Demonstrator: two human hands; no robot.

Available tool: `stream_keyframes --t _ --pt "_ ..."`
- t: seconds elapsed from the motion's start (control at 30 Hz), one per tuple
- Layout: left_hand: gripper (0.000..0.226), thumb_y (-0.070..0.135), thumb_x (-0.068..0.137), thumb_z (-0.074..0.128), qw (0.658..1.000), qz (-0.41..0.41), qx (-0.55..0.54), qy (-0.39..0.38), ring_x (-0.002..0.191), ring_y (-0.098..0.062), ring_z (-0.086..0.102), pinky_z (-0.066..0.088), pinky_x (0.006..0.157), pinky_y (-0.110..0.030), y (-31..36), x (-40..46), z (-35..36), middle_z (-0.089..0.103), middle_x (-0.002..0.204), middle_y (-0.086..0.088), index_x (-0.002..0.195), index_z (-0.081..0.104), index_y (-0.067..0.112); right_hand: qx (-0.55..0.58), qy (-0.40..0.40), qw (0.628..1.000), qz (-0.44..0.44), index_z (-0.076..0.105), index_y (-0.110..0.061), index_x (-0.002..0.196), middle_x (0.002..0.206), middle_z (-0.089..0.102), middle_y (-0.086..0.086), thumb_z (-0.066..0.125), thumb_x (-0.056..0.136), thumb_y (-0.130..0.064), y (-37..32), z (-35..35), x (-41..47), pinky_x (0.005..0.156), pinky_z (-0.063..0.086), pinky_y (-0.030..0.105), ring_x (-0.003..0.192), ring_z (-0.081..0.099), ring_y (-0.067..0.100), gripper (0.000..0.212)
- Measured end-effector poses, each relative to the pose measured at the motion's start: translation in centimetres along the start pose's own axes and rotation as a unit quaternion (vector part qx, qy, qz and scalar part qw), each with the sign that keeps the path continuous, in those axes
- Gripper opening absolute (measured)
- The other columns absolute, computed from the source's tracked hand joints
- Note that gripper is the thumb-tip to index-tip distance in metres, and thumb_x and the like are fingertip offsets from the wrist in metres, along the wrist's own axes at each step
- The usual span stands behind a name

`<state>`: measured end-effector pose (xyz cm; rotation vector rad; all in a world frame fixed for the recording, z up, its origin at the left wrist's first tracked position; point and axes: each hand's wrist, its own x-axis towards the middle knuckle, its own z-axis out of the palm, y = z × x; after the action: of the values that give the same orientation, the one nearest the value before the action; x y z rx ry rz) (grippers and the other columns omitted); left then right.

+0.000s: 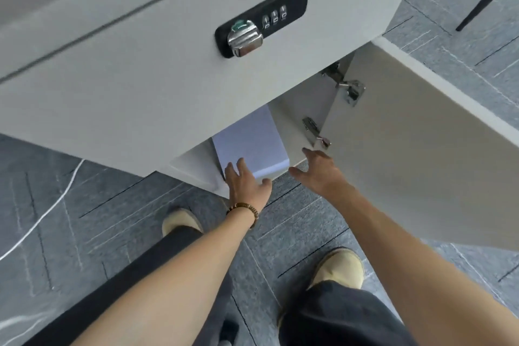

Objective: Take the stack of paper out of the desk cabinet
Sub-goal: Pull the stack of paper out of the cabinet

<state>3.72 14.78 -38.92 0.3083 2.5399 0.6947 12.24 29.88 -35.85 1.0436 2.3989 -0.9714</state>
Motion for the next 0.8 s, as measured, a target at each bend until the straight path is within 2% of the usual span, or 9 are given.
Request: stream_keyframes --t 0.13,0.3,0.43,0.53,0.67,0.8 --pt "0.081 0.024 0.088 0.067 0.999 -0.042 -0.015 0.003 0.153 -0.032 0.003 0.032 0.116 -0.043 -1.7 3.2 2.3 0.006 0.164 -0.02 0.153 0.019 0.013 0.02 -0.049 0.999 -0.001 0.032 -0.009 0.15 0.147 0.045 0.02 0.061 0.089 -0.045 0.8 2.2 3.5 0.108 0.043 0.048 0.135 0.044 0.036 0.077" --pt "0.089 0.028 0.086 0.068 0.996 -0.086 -0.026 0.027 0.153 -0.033 0.008 0.029 0.117 -0.044 -3.5 7.3 4.1 0.007 0.164 -0.022 0.155 0.015 0.012 0.022 -0.051 0.998 -0.013 0.029 -0.012 0.151 0.147 0.043 0.018 0.059 0.089 -0.046 0.8 4.8 7.2 0.107 0.044 0.049 0.134 0.044 0.037 0.077" --pt "0.094 0.032 0.083 0.07 0.993 -0.106 -0.033 0.041 0.151 -0.036 0.014 0.031 0.119 -0.046 -4.7 10.2 5.6 0.007 0.163 -0.022 0.155 0.013 0.013 0.019 -0.05 0.998 -0.023 0.02 -0.013 0.155 0.15 0.036 0.019 0.059 0.09 -0.046 0.9 7.0 9.7 0.109 0.041 0.049 0.138 0.04 0.038 0.082" --pt "0.1 0.035 0.081 0.071 0.992 -0.108 -0.02 0.069 0.151 -0.038 0.013 0.026 0.121 -0.045 -5.0 11.8 6.4 0.007 0.163 -0.023 0.156 0.01 0.012 0.014 -0.05 0.998 -0.02 0.014 -0.015 0.157 0.154 0.03 0.019 0.059 0.091 -0.048 1.0 8.3 11.4 0.11 0.039 0.05 0.14 0.037 0.039 0.086" --pt "0.107 0.039 0.077 0.071 0.985 -0.127 -0.051 0.103 0.148 -0.038 0.022 0.03 0.118 -0.045 -5.1 13.5 7.1 0.018 0.159 -0.023 0.157 0.007 0.01 0.027 -0.019 0.999 -0.026 0.014 -0.013 0.158 0.157 0.03 0.018 0.06 0.09 -0.046 0.9 9.4 13.1 0.114 0.031 0.047 0.144 0.028 0.038 0.089" --pt "0.111 0.046 0.076 0.071 0.984 -0.146 -0.031 0.1 0.141 -0.04 0.033 0.035 0.114 -0.047 -5.5 14.5 7.3 0.029 0.154 -0.026 0.157 0.005 0.009 0.038 -0.001 0.998 -0.04 0.013 -0.012 0.158 0.158 0.032 0.016 0.061 0.088 -0.047 1.1 10.1 13.9 0.119 0.024 0.044 0.145 0.027 0.036 0.092"
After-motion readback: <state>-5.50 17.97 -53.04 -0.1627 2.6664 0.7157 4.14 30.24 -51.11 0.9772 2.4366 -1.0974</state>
